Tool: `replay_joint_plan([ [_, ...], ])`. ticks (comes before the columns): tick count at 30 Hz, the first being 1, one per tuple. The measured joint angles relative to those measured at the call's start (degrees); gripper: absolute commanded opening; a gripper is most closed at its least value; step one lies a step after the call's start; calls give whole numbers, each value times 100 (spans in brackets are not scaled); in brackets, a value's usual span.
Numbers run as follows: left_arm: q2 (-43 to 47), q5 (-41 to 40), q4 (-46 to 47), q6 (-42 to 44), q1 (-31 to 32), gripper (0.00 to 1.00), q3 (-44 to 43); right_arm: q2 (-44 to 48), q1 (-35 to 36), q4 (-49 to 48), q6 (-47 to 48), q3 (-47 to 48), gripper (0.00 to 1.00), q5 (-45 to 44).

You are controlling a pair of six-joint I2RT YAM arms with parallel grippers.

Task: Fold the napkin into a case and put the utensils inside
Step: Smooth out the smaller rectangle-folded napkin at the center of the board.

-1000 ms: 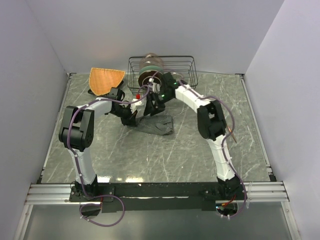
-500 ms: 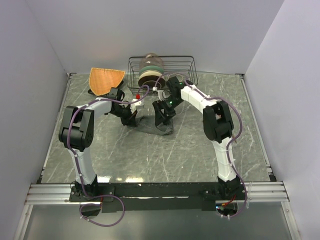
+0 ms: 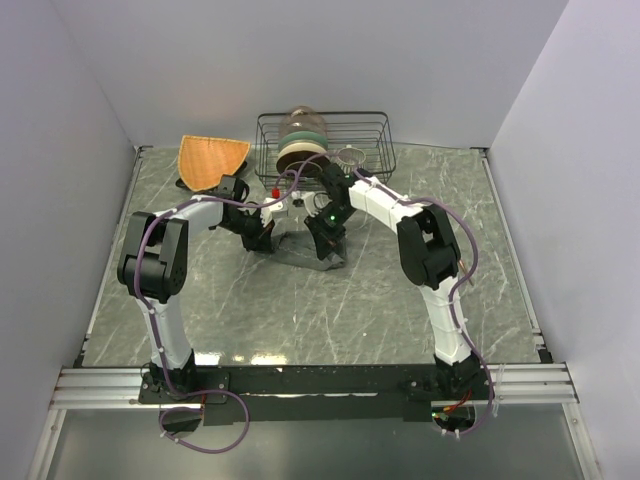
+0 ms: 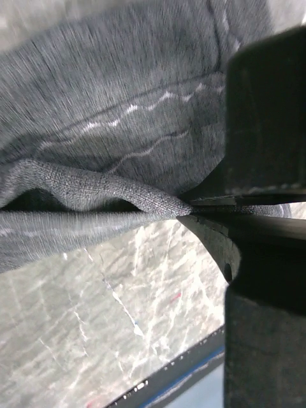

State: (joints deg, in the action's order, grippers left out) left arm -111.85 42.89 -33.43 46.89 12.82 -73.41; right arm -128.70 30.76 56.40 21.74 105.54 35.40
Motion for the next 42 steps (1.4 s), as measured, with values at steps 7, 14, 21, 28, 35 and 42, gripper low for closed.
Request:
replay_joint_plan([
  [7, 0, 24, 11, 0, -7, 1, 9, -72, 11, 254, 61, 968, 12, -315],
  [14, 0, 48, 42, -2, -20, 1, 28, -455, 11, 376, 199, 1762, 13, -538],
  [21, 2, 129, 96, -48, -72, 6, 63, -1001, 11, 391, 236, 1808, 13, -901],
  [28, 188, 157, 413, -203, -101, 25, 323, -1147, 11, 280, 243, 1805, 12, -988],
  [35, 249, -85, 321, -201, -13, 19, 284, -1152, 37, 326, 348, 1816, 1, -911],
  [42, 254, -334, 251, 48, 111, 9, 247, -1180, 37, 752, 481, 1818, 0, -426],
])
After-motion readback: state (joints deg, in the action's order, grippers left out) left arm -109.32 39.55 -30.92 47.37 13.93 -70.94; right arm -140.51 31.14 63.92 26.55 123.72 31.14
